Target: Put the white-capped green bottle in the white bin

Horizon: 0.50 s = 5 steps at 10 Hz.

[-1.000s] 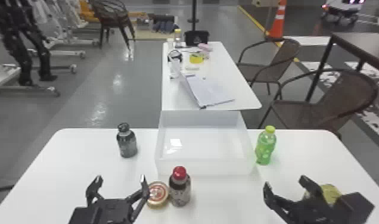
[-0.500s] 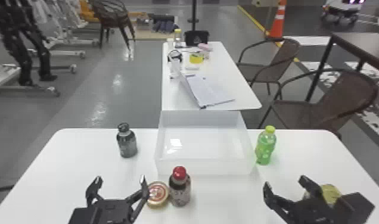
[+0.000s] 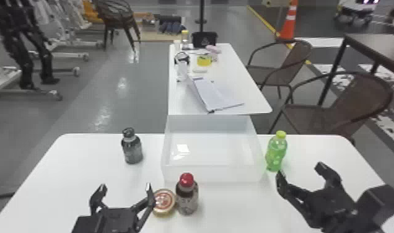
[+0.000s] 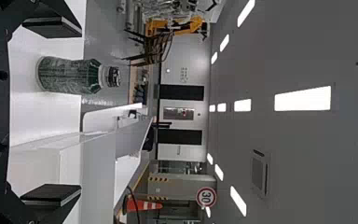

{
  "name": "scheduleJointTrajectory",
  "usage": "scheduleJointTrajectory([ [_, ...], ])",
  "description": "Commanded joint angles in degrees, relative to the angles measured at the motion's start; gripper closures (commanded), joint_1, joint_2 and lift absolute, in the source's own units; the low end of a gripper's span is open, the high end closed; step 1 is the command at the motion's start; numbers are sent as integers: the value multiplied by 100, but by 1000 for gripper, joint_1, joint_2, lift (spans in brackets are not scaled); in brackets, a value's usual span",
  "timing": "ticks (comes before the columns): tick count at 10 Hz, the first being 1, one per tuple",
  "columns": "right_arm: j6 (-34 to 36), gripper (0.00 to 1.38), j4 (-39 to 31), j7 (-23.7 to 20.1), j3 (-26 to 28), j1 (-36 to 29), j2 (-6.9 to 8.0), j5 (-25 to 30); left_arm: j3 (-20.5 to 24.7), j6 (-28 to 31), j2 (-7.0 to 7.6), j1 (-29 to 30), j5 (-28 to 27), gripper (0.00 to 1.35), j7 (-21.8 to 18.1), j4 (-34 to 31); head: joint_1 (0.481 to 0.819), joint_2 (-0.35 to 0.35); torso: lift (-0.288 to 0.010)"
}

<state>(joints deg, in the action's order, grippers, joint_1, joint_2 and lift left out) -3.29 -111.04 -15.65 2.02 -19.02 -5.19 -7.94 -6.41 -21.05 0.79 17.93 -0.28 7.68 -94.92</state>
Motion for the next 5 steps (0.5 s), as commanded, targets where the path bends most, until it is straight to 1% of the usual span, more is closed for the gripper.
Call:
scheduleJointTrajectory([
  [1,-66,200,-287,123,9,-66,-8,3,9,-21,0,8,2,125,5,0,549,0,-100],
  [2,-154,196,-472,396,26,-242,-8,29,9,-21,-9,8,11,125,5,0,549,0,-100],
  [4,-303,194,-744,1283,26,-726,1,-23,44,-39,-26,52,20,125,-3,0,549,0,-100],
  [5,-303,196,-920,1529,88,-972,1,-50,70,-57,-35,61,20,125,-3,-9,549,0,-100],
])
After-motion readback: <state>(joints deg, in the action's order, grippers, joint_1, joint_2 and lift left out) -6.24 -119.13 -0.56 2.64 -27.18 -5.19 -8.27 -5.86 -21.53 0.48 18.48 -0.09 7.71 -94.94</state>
